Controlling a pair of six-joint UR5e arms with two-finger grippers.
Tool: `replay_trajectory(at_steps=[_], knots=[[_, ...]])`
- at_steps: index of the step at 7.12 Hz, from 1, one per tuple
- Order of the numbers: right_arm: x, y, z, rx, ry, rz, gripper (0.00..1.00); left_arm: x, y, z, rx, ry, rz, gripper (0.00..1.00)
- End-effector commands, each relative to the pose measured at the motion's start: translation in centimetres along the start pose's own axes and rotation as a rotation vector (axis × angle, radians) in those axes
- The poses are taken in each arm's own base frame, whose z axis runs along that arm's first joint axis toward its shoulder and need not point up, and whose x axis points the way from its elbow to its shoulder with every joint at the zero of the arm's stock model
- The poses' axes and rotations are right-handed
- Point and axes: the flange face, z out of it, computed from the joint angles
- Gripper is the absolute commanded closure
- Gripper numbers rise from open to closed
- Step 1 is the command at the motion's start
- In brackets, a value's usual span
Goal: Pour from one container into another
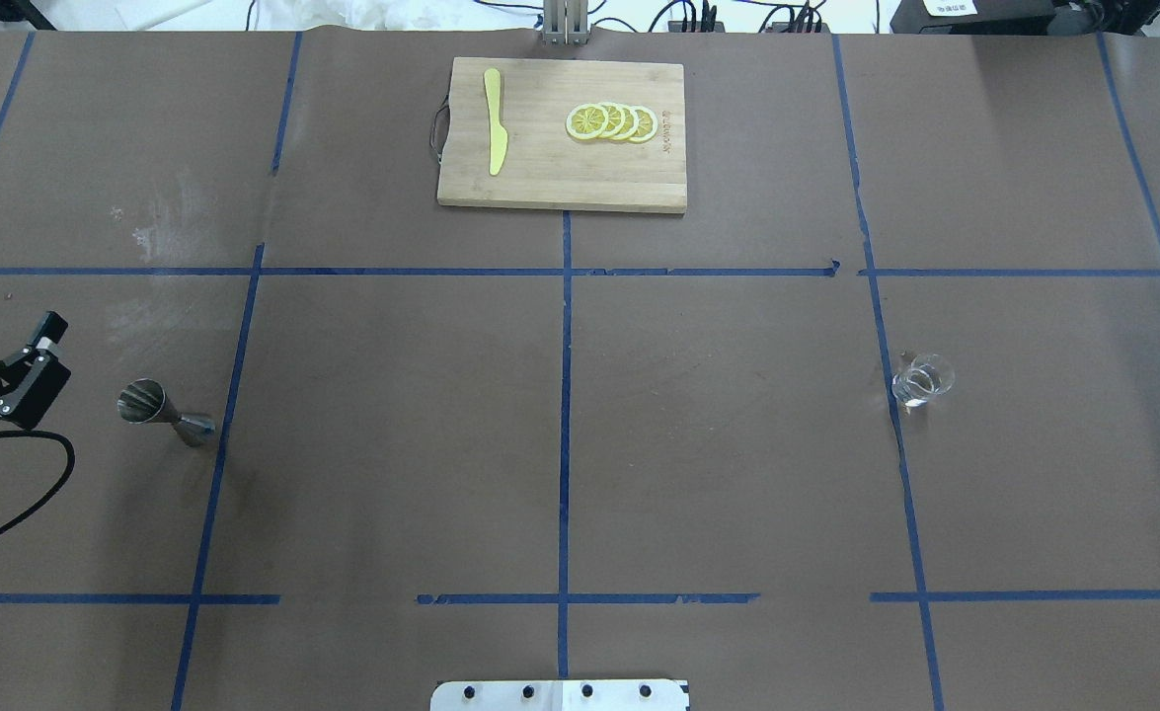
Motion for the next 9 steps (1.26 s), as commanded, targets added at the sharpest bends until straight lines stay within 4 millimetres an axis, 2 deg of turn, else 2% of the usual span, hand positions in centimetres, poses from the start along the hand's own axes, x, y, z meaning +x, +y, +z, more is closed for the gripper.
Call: replay_trajectory(at_steps=[1, 2, 4, 8, 9], knots=[[0.1, 0.0, 0.0, -0.001, 0.000, 0.003, 0.00, 1.7, 3.8, 0.3, -0.017, 0.012, 0.015, 0.00], [0.1, 0.0, 0.0, -0.001, 0.000, 0.003, 0.00, 3.1, 5.5, 0.7, -0.011, 0.012, 0.010, 0.00], [0.1, 0.1, 0.1, -0.002, 0.000, 0.004, 0.00, 4.8, 7.0, -0.4, 0.011, 0.007, 0.006, 0.00], [0.3, 0.5, 0.3, -0.008, -0.001, 0.008, 0.00, 4.4, 9.2, -0.9, 0.009, 0.001, 0.041, 0.00], [0.3, 0.5, 0.2, -0.007, -0.001, 0.007, 0.00, 5.0, 9.8, -0.7, 0.008, 0.002, 0.038, 0.00]])
